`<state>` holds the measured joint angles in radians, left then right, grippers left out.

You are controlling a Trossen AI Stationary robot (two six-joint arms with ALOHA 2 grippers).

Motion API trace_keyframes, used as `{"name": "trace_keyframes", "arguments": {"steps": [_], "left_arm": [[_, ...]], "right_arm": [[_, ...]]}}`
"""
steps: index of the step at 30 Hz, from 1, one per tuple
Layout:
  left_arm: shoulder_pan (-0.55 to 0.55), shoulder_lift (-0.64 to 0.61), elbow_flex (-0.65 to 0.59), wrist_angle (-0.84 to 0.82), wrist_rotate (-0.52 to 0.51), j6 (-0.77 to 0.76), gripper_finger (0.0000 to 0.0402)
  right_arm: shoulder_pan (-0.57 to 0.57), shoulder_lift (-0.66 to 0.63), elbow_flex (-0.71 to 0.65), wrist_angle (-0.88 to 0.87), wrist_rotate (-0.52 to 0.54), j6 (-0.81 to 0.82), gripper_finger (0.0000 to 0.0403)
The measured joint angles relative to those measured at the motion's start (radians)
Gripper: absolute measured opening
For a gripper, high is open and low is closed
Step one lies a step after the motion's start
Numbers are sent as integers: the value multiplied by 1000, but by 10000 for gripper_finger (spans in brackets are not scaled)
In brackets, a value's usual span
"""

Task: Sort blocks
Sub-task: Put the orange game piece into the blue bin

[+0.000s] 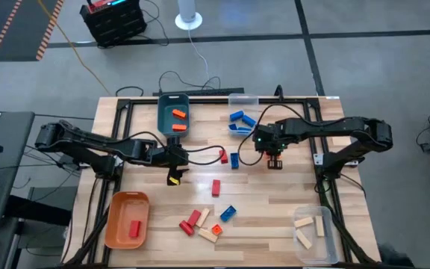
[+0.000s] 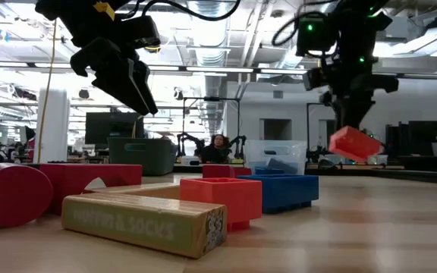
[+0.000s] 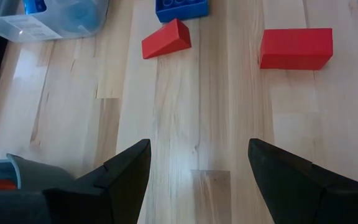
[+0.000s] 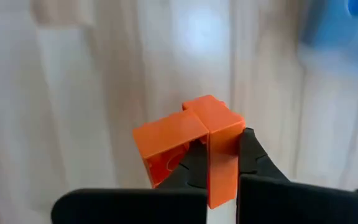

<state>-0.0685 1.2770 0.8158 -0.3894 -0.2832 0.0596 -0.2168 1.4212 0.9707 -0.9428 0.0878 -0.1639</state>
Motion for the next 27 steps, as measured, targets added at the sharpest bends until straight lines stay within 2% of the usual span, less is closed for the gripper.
{"name": "trace_keyframes", "arguments": {"steps": [11,19,24,27], "left_arm": [[-17,0,0,-30,1,-23,263],[-56,0,-2,22,0,-46,263],[-89,0,-105,218,0,-55,263],[-93,0,-187,396,-7,-65,263]], "right_arm": [[61,0,54,119,-66,39,7],[91,7,55,347,-140,100,7],[110,23,56,494,-147,132,7],[113,50,55,591,-147,138,8]]}}
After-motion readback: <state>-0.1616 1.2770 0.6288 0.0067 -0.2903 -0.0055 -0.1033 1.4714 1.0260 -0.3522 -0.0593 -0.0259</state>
